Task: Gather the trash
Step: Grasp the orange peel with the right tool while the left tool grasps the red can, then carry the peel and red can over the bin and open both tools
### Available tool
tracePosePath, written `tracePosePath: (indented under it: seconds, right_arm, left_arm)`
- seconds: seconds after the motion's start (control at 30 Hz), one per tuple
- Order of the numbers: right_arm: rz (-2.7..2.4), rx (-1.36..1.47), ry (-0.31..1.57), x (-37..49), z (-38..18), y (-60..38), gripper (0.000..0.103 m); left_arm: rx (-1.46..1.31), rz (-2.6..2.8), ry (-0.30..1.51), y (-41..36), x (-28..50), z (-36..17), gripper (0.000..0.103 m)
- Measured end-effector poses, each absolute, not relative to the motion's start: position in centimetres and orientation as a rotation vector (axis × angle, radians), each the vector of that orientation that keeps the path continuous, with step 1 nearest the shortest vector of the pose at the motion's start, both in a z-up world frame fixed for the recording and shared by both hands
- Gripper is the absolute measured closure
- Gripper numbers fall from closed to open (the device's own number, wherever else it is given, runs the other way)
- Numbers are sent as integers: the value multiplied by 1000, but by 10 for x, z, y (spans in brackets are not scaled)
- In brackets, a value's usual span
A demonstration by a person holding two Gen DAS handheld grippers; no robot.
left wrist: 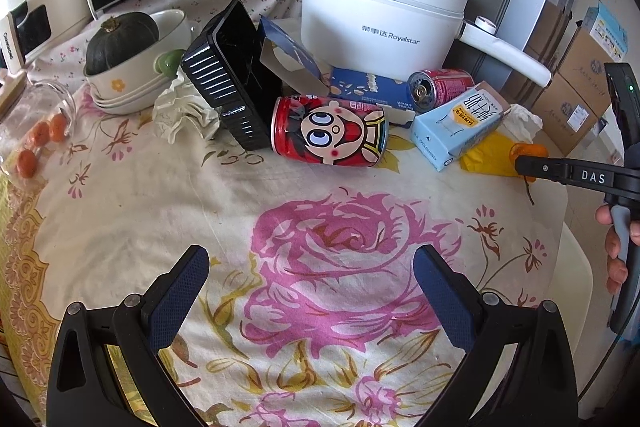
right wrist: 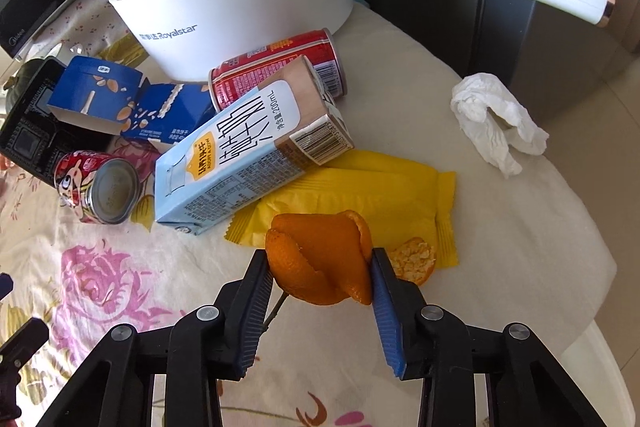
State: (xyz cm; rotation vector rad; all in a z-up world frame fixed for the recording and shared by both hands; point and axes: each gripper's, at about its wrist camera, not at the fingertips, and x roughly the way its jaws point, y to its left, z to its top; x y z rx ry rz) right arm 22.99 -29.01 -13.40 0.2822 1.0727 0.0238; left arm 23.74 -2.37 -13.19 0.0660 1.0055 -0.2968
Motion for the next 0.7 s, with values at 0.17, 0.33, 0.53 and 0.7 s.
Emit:
tracePosePath:
  seconds: [0.17,0.33,0.53,0.7]
  right_arm:
    - [51,309,1075,211,-123,-292,61]
    - [84,303,1086,199,-119,-291,61]
    - [113,304,1085,193,-116,-296,61]
    - [110,299,1088,192,-118,-301,61]
  left_arm:
    - [74,-327,974,-27,261,-129,0]
    - [94,-377,937,-47,284,-132,0]
    - [120,-339,924,-65,310,-143,0]
    - [129,-302,912,-71,323,-149,3]
